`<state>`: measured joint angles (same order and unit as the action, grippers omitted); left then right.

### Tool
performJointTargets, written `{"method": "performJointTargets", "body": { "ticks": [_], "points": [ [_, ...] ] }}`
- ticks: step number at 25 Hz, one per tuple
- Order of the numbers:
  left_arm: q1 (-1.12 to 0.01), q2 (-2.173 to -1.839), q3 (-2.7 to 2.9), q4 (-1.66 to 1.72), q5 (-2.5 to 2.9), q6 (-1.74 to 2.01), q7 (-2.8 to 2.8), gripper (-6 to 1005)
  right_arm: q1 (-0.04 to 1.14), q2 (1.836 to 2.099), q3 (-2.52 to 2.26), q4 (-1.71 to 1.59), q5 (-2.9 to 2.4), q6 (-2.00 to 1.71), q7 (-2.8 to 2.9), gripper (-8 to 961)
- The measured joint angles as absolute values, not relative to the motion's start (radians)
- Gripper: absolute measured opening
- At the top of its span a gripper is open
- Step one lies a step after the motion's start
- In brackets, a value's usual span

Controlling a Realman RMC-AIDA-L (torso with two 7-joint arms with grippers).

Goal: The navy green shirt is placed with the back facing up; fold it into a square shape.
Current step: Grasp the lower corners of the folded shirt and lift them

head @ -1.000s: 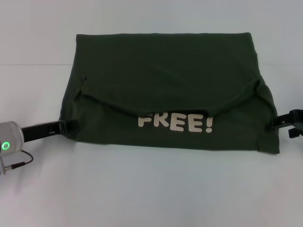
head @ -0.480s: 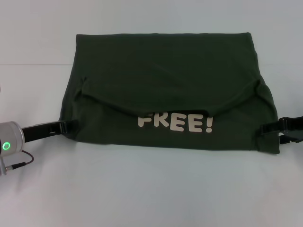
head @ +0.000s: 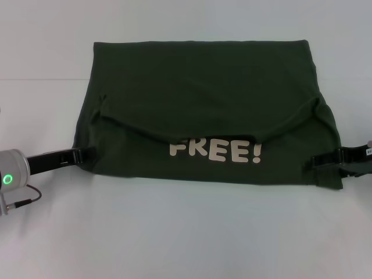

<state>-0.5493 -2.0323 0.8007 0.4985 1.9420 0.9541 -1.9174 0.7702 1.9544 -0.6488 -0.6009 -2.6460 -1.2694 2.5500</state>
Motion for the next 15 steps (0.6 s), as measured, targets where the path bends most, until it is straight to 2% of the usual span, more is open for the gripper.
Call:
{"method": "performJointTargets", "body": {
  "ticks": [5, 10, 15],
  "points": [
    [-0.549, -2.032, 0.801, 0.499, 1.942, 0.954, -1.918, -2, 0.776, 1.961, -0.645, -0.594, -2.646, -1.265, 2.544, 933],
    [-0.548, -2.032, 0.799, 0.499, 1.942, 0.954, -1.918, -2, 0.766, 1.957, -0.637, -0.605, -2.625, -1.27, 2.551, 924],
    [-0.548, -2.031, 0.797, 0.499, 1.942, 0.954, -1.919, -2, 0.747, 1.951, -0.632, -0.608, -2.605, -1.268, 2.546, 810]
  ]
}}
